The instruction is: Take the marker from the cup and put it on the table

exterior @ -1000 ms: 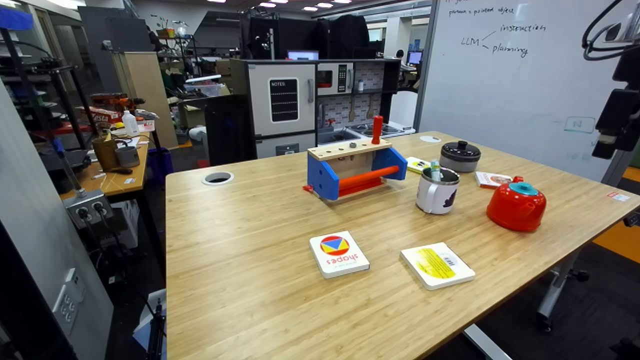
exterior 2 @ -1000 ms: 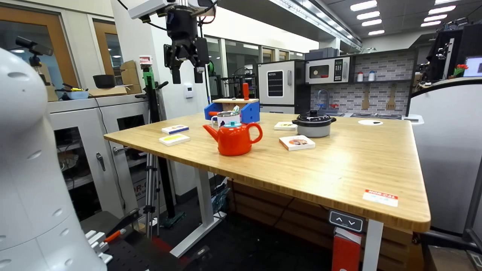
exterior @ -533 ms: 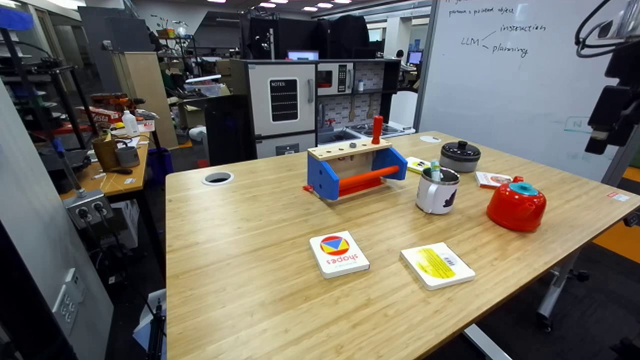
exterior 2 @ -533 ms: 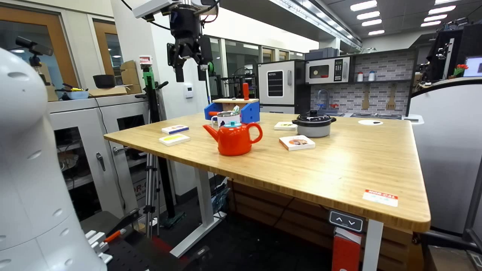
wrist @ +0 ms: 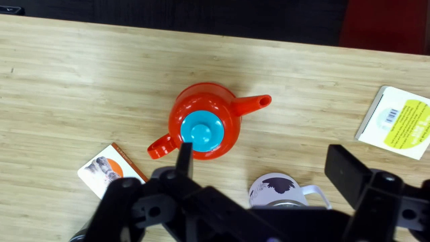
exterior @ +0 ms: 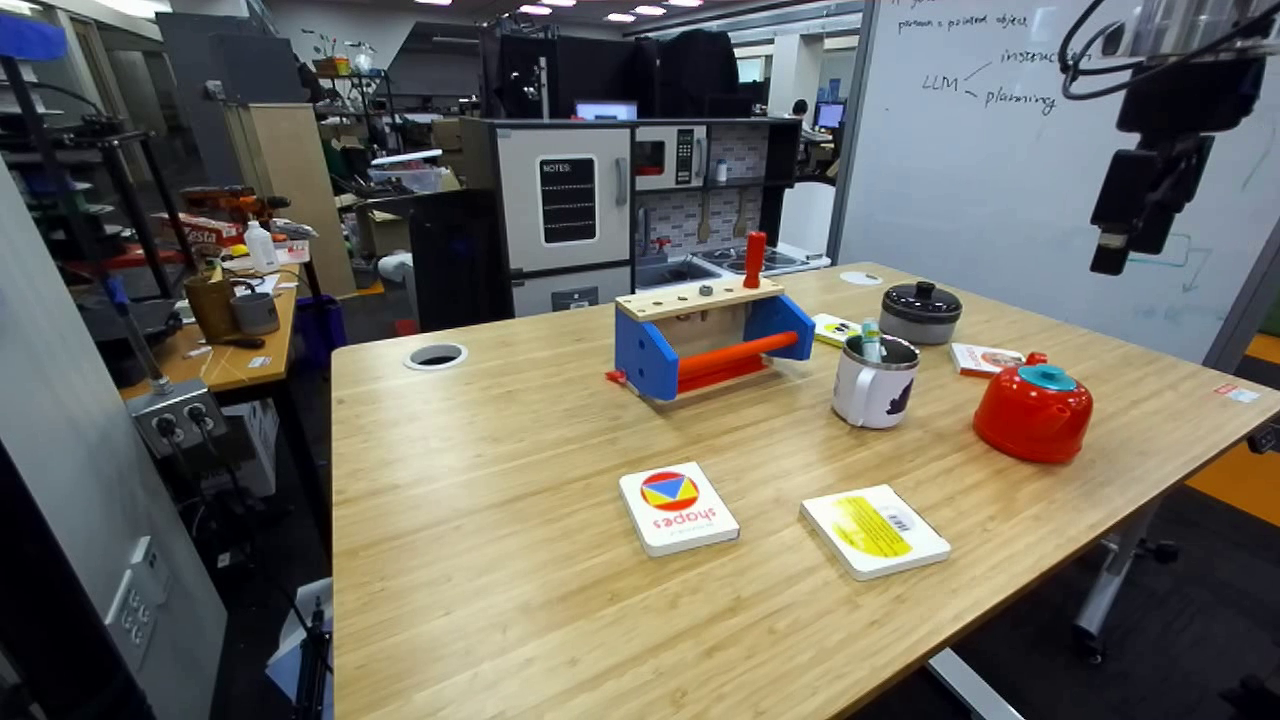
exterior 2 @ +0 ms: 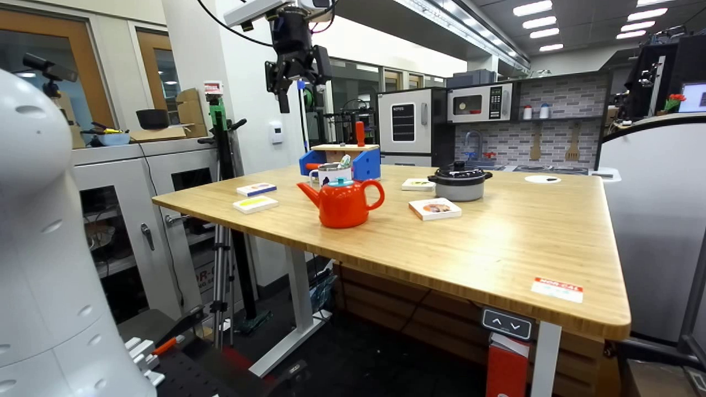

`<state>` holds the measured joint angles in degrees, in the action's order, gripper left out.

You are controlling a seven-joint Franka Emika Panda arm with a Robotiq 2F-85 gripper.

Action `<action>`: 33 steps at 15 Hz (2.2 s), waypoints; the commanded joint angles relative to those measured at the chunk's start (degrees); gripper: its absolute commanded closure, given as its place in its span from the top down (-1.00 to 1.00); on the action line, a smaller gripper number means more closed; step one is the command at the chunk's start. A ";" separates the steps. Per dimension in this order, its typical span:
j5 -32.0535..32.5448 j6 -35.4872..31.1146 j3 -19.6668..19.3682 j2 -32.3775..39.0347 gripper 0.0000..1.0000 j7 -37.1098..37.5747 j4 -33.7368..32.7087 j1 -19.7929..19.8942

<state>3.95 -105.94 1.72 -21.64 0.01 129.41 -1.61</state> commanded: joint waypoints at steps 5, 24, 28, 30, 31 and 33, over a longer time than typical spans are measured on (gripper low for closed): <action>0.03 0.50 0.19 1.05 1.00 -0.12 -1.07 -0.02; 0.44 2.94 -0.62 11.21 1.00 -7.33 -9.92 -0.70; 0.58 3.15 0.46 13.42 1.00 -7.77 -11.51 -1.75; 0.57 3.28 0.71 14.87 1.00 -7.33 -12.96 -1.89; 0.78 3.30 0.73 15.79 1.00 -7.12 -14.07 -1.81; 1.63 3.44 0.71 17.51 1.00 -6.93 -16.16 -1.63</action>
<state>4.15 -105.15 2.25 -7.42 -6.37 117.81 -3.60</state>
